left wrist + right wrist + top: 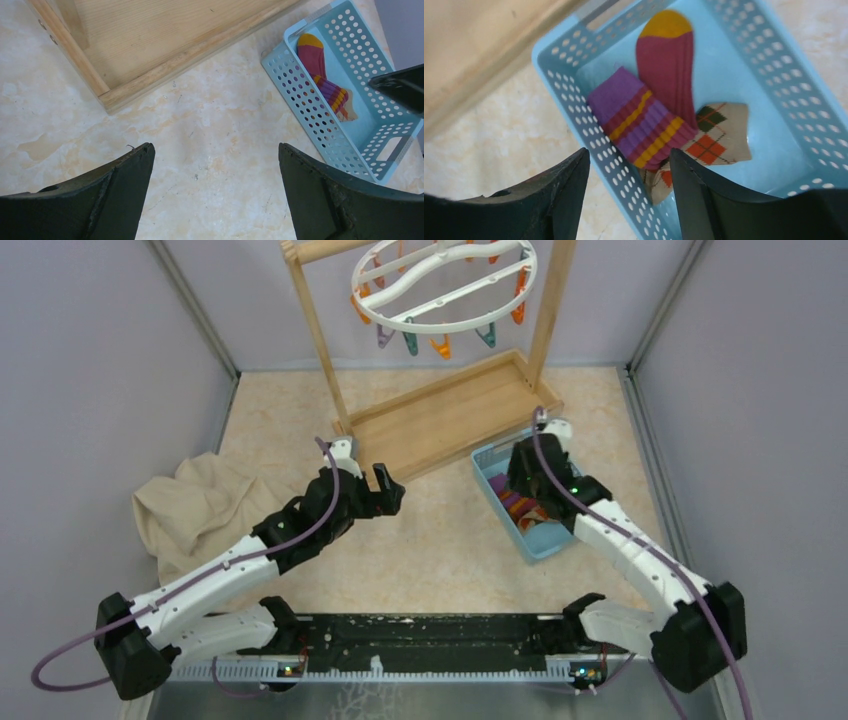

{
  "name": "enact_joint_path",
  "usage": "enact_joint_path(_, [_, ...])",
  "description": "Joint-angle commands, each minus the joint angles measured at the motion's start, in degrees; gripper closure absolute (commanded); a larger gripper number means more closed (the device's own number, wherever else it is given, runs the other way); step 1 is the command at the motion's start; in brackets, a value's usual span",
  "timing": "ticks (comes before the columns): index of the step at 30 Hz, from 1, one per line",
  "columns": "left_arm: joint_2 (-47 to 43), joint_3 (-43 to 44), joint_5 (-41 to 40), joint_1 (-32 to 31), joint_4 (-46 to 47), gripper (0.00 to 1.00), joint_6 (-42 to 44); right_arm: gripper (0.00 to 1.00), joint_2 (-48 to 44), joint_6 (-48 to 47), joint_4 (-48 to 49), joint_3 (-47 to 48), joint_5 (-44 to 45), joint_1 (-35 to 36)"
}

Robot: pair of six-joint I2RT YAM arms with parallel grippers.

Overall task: Clip the socks to the hanger
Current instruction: Move the bin to the center of the board.

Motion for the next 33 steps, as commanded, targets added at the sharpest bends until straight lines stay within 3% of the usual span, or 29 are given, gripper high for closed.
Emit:
enact_joint_path(1, [-0.51,0.15,0.32,0.1,0.0,0.01,-1.07,0.39,9.24,-4.29,-0.14,3.1,7.11,6.49])
enact_joint_path(10, [-3.77,-1.23,-2.53,0.1,-3.32,0.01,-2.05,0.41,18.03,-6.56,3.27,3.94,11.62,9.45])
enact_joint_path(20, [0.27,0.46,-1.1,0.08,-1.84,0.02,-2.49,0.42,17.35,-7.71,6.14,5.49,17.47,17.93])
enact_joint_path(29, [-0.19,0.2,-0.46,0.1,-1.69,0.02,-2.63,0.42,19.83,-7.37,8.94,2.28,13.54,18.26])
enact_joint_path(33, [-1.5,-0.35,-0.34,0.1,-0.89,0.02,-1.78,0.42,24.43,-5.33,6.09,2.49,16.55,18.0])
